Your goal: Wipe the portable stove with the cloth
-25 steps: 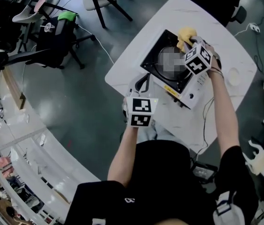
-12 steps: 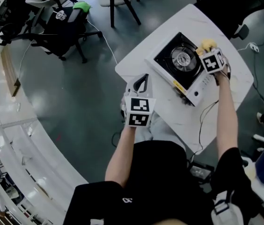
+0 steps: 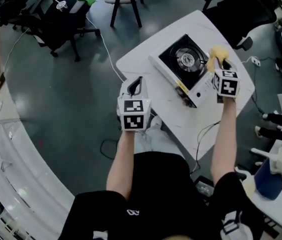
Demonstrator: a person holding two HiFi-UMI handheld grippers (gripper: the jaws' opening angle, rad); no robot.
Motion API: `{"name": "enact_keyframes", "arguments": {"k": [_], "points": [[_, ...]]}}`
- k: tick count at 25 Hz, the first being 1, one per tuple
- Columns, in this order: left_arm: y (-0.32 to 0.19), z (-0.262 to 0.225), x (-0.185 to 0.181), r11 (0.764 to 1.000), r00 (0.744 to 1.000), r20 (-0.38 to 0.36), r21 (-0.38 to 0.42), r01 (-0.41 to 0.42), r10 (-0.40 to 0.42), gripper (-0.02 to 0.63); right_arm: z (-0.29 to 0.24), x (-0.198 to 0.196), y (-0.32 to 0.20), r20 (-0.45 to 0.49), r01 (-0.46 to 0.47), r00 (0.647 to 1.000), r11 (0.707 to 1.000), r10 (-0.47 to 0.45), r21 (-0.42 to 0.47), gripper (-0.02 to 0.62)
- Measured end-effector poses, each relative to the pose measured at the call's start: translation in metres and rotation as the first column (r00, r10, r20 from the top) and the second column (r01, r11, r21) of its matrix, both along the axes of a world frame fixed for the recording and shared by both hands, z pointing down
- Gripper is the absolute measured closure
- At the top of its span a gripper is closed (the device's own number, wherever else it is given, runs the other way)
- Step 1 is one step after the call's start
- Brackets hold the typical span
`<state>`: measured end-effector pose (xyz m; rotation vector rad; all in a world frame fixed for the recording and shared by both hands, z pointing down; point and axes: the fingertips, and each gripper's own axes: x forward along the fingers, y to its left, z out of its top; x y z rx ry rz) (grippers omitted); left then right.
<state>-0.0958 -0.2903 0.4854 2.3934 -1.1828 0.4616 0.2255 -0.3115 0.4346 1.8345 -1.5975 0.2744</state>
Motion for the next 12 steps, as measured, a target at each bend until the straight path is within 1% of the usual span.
{"name": "enact_keyframes", "arguments": {"k": [2,4,7,10,12], "points": [[0.005,-0.01,0.001,1.0,1.0,-0.024,0.02,0.014,-0.014,0.612,-0.005,-0.021,0.006,0.085,0.023,0.996,0.999,-0.027,0.042,0.555],[0.009,-0.022,0.0,0.998,0.998,-0.045,0.045,0.037,-0.035,0.612,-0.015,-0.047,0.008,0.171,0.041,0.983,0.993,-0.06,0.111,0.555],[0.018,-0.044,-0.005,0.993,0.994,-0.08,0.088,0.082,-0.075,0.612,-0.029,-0.087,0.016,0.255,0.066,0.96,0.977,-0.118,0.204,0.555],[0.03,-0.068,-0.023,0.978,0.983,-0.111,0.135,0.158,-0.143,0.612,-0.05,-0.129,0.027,0.309,0.104,0.93,0.948,-0.2,0.301,0.555],[0.044,-0.083,-0.033,0.964,0.972,-0.135,0.157,0.215,-0.194,0.612,-0.071,-0.148,0.04,0.365,0.098,0.899,0.925,-0.241,0.367,0.555]]}}
